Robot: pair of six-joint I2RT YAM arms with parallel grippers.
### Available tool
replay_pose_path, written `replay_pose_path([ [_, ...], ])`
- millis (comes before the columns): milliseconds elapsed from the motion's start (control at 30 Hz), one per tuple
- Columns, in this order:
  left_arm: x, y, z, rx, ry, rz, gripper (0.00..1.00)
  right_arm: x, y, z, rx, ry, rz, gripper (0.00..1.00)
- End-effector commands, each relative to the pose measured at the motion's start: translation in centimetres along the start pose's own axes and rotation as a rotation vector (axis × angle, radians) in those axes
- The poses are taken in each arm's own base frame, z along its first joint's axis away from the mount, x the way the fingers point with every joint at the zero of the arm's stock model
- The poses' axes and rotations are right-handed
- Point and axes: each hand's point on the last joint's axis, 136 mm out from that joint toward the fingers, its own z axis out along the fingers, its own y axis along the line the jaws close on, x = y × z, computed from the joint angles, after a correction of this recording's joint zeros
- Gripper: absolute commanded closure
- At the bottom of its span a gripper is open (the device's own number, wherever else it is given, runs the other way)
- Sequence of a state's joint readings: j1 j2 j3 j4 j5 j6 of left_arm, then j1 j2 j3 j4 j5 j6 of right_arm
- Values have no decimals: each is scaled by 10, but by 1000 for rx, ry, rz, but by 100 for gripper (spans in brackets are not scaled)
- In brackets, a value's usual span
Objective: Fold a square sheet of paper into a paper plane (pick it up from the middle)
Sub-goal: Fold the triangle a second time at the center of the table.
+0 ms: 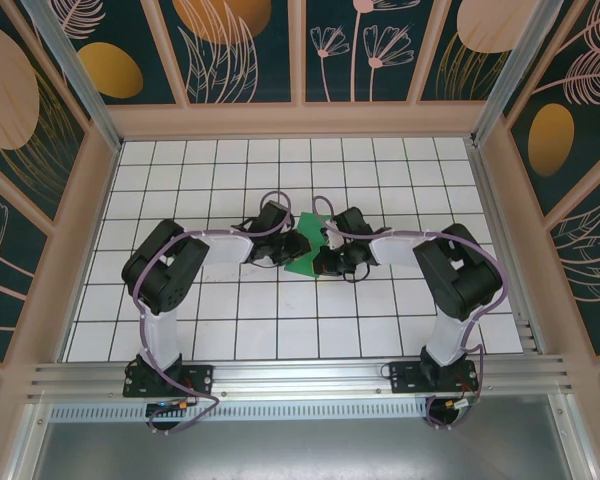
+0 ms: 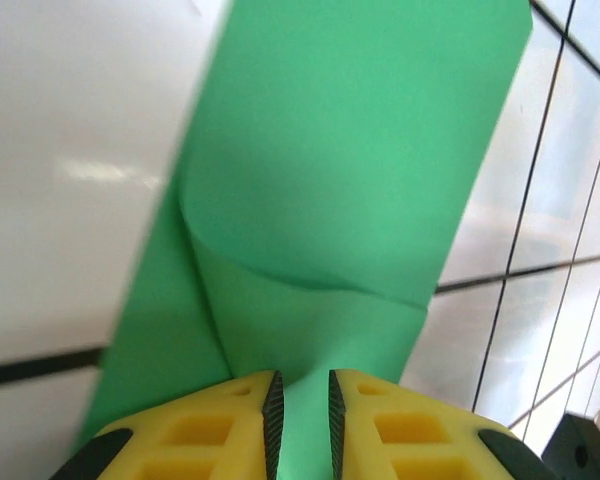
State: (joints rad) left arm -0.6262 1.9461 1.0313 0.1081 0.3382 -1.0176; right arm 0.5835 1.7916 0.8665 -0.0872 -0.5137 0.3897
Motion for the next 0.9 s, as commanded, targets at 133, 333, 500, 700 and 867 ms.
replay_pose_path([
  [133,-55,41,0,-141,-139,-6,76,72,-61,12,210,208,83,100],
  [333,-81,38,-5,-171,-182,54,76,68,-60,11,206,197,83,100],
  [500,-104,28,-13,-204,-226,149,76,61,-54,7,196,171,80,100],
  [700,-89,-8,-28,-11,-211,180,78,25,-21,-6,65,67,73,100],
  [867,-59,-28,-43,148,-171,197,81,-17,18,-29,-56,-68,42,100],
])
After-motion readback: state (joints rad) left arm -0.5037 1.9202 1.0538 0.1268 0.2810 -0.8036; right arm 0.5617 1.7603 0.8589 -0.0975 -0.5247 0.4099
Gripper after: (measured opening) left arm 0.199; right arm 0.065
